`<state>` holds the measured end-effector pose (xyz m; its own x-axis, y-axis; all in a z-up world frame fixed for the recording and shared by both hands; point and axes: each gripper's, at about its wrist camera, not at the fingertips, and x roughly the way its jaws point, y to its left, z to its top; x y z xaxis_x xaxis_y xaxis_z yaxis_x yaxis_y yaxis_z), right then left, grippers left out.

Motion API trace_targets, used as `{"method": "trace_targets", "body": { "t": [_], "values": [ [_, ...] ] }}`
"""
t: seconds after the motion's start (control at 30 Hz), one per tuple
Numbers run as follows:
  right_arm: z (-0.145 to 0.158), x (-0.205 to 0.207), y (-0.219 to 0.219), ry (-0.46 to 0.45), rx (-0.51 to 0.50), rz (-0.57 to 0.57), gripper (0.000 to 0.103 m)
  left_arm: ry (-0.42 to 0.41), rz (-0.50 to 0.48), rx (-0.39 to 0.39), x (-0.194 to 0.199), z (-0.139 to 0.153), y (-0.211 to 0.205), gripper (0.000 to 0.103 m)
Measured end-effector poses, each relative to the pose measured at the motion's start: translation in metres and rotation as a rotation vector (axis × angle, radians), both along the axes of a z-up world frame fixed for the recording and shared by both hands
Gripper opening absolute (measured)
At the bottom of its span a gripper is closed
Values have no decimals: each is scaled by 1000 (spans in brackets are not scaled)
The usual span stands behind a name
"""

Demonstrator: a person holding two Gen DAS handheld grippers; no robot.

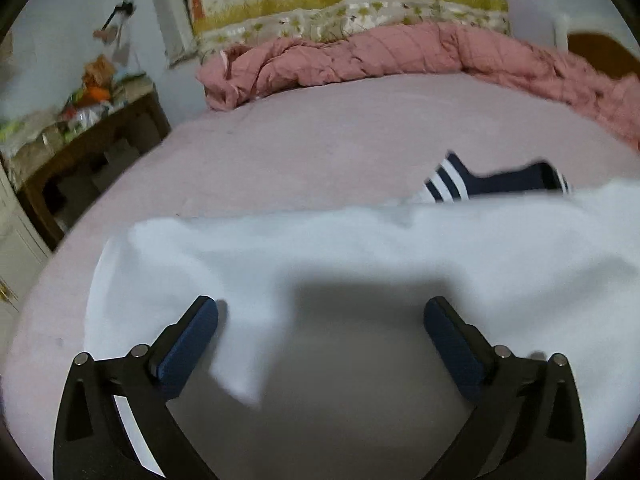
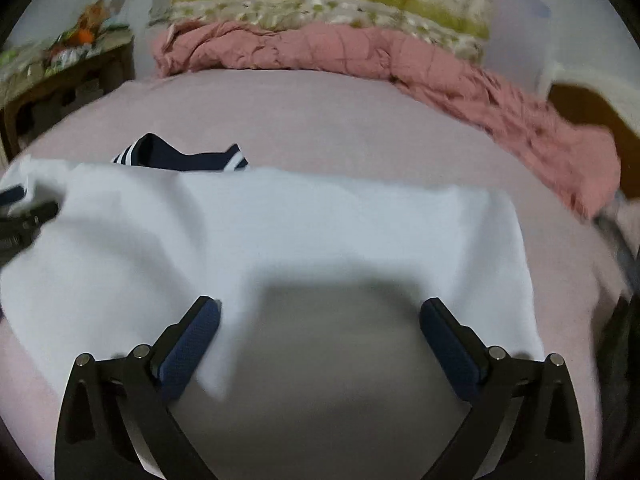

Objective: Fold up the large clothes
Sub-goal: 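Press the folded white jacket flat with both tools open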

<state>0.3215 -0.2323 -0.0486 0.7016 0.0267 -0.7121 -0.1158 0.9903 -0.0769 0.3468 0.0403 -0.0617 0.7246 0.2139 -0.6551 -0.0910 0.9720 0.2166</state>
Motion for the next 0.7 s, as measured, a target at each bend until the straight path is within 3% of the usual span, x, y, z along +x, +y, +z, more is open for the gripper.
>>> {"method": "trace_targets", "body": {
  "t": [0.1,0.33,0.4,0.6,0.7],
  "values": [
    [1,-12,-15,1,96,-16,102,-6,6,-17,-8,1,5,103],
    [4,-37,-20,-78,101,-35,102,-48,-13,-41,-17,4,6,103],
    [6,-42,-23,-102,106,-47,102,-99,-31,-69,-24,12,8,103],
    [25,-62,-22,-254,112,-74,102,-355,-42,-122,-58,42,13,103],
    [33,-72,-14,-314,119,-29,101,-394,-56,-127,-65,46,14,103]
  ]
}}
